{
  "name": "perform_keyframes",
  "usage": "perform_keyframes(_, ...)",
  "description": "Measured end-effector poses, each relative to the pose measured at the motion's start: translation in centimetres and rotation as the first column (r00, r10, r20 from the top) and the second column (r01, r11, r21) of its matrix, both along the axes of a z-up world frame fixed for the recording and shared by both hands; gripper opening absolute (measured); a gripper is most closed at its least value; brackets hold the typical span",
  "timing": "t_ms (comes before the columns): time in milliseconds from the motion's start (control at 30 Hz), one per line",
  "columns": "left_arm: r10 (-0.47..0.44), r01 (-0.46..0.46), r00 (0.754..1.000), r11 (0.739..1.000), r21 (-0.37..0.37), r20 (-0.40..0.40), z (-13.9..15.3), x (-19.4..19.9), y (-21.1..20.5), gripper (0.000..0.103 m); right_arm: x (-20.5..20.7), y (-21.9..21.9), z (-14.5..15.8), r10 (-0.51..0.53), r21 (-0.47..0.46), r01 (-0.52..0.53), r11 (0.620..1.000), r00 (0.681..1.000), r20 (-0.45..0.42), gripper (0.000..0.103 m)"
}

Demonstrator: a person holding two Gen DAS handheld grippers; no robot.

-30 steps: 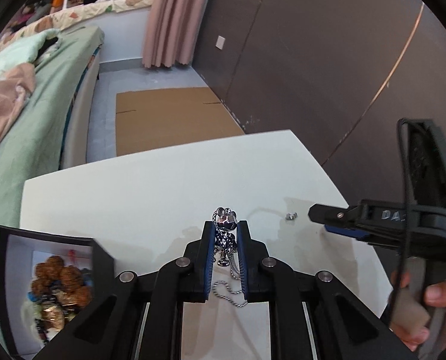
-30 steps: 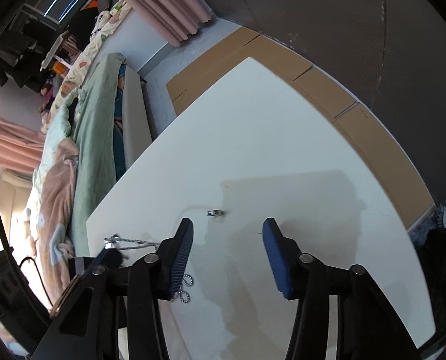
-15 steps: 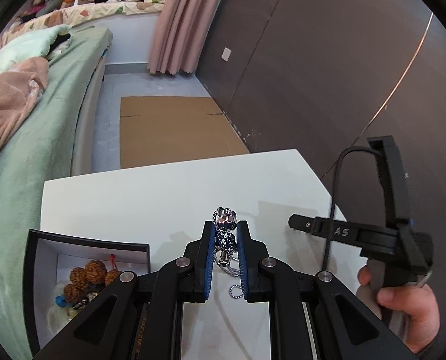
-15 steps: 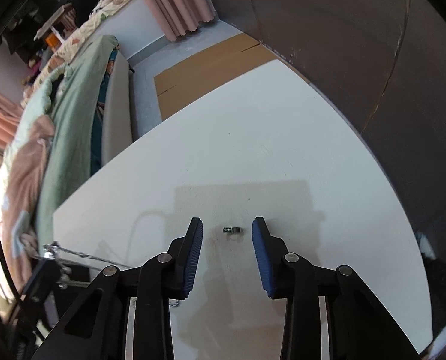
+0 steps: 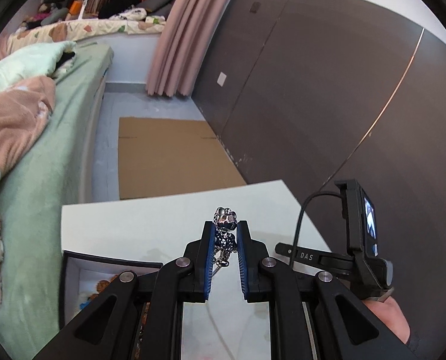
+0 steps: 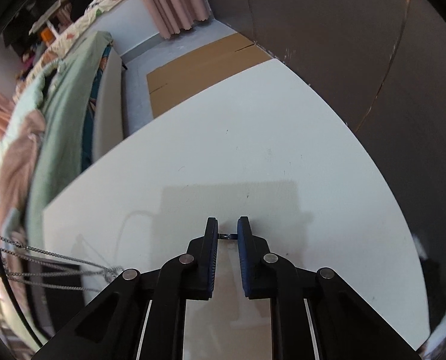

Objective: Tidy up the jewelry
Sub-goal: 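Lift the skull necklace with the left tool while the right tool grasps the small silver charm, then release the skull necklace into the box with the left tool while the right tool drops the charm in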

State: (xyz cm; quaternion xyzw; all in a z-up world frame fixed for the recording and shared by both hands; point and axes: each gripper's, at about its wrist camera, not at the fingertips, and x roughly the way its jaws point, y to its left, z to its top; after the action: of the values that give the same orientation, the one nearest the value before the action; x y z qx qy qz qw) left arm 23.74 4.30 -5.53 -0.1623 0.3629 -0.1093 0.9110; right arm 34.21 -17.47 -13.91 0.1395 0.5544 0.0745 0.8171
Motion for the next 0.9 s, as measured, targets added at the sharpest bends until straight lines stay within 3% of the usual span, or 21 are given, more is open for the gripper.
perform_keyframes(500, 0.065, -0.065, 0.983, 0.998, -0.007, 0.173, 8.3, -5.6, 1.9, 0.015, -4.2, 0.4, 5.0, 0.034, 0.124, -0.044, 0.991, 0.996, 0.087, 0.015)
perform_keyframes(667, 0.091, -0.093, 0.976, 0.996, -0.003, 0.196, 9.3, -6.9, 2.9, 0.015, -5.7, 1.2, 5.8, 0.048, 0.142, -0.065, 0.988, 0.992, 0.115, 0.015)
perform_keyframes(900, 0.123, -0.125, 0.977, 0.992, -0.001, 0.175, 8.1, -6.9, 4.6, 0.015, -5.9, 2.8, 5.7, 0.081, 0.134, -0.096, 0.986, 0.99, 0.112, 0.015)
